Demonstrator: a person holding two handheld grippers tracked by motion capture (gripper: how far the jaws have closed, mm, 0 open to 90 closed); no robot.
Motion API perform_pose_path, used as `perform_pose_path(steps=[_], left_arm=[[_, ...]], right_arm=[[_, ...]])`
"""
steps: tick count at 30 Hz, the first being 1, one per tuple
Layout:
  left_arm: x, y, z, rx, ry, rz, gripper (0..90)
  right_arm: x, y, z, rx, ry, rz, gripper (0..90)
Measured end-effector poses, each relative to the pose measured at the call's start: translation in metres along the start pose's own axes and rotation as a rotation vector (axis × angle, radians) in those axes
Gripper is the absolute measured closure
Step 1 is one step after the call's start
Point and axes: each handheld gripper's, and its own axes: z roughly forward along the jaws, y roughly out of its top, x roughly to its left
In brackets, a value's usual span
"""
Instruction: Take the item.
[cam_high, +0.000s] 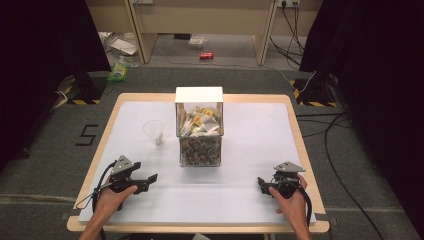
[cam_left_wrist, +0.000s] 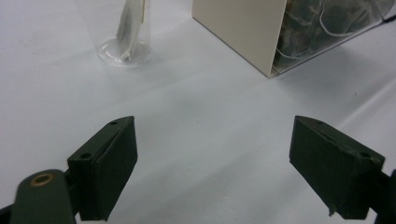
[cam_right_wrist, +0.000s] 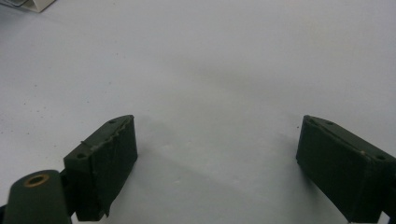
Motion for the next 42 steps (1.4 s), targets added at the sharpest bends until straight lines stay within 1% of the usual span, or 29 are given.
perform_pose_path(steps=[4,6,8,10,11,15,18,19,20,22,24,25,27,33,39,42], left_arm=[[-0.002,-0.007,-0.002,0.010,-0.002,0.001,14.7],[-0.004,-0.010,-0.003,0.025,-0.004,0.009,14.7],[-0.005,-0.011,-0.003,0.030,-0.006,0.013,14.7],[-0.006,-0.012,-0.004,0.036,-0.009,0.020,14.7],[-0.007,-0.013,-0.005,0.042,-0.010,0.022,14.7],[-0.011,-0.017,-0.007,0.053,-0.010,0.039,14.7],[-0.012,-0.019,-0.008,0.051,-0.005,0.043,14.9],[-0.012,-0.019,-0.009,0.049,-0.003,0.042,14.9],[-0.013,-0.020,-0.010,0.048,-0.003,0.038,14.9],[-0.014,-0.021,-0.011,0.047,-0.002,0.044,14.9],[-0.015,-0.022,-0.012,0.054,-0.004,0.048,14.9],[-0.015,-0.022,-0.012,0.058,-0.005,0.051,14.9],[-0.016,-0.023,-0.013,0.062,0.001,0.059,14.9],[-0.020,-0.026,-0.017,0.076,-0.001,0.068,14.9],[-0.023,-0.032,-0.021,0.093,0.004,0.082,14.9],[-0.025,-0.037,-0.024,0.098,-0.001,0.082,14.9]], right_arm=[[0.000,0.000,0.000,0.001,0.000,0.002,12.9],[0.001,0.000,0.000,0.002,0.000,0.006,13.0],[0.000,0.000,0.000,0.000,0.000,0.000,13.0],[0.001,0.000,0.000,0.002,0.000,0.008,13.0],[0.000,0.000,0.000,-0.001,0.000,-0.002,13.0],[0.000,0.000,0.000,0.001,0.000,0.005,13.0],[0.000,0.000,0.000,-0.002,-0.001,-0.005,13.0],[0.001,0.000,0.000,0.002,-0.001,0.009,13.0],[0.001,0.000,0.000,0.003,-0.001,0.011,13.0],[0.001,0.000,0.000,0.001,-0.001,0.005,12.9],[0.001,0.000,0.000,0.002,0.000,0.006,13.0],[0.000,0.000,0.000,-0.001,-0.001,-0.003,13.0],[0.001,0.000,0.000,0.002,-0.001,0.009,13.0],[0.001,0.000,0.000,0.003,0.000,0.005,13.0],[0.001,0.000,0.000,0.003,-0.001,0.005,13.0],[0.001,0.000,0.000,0.003,-0.001,0.005,13.0]])
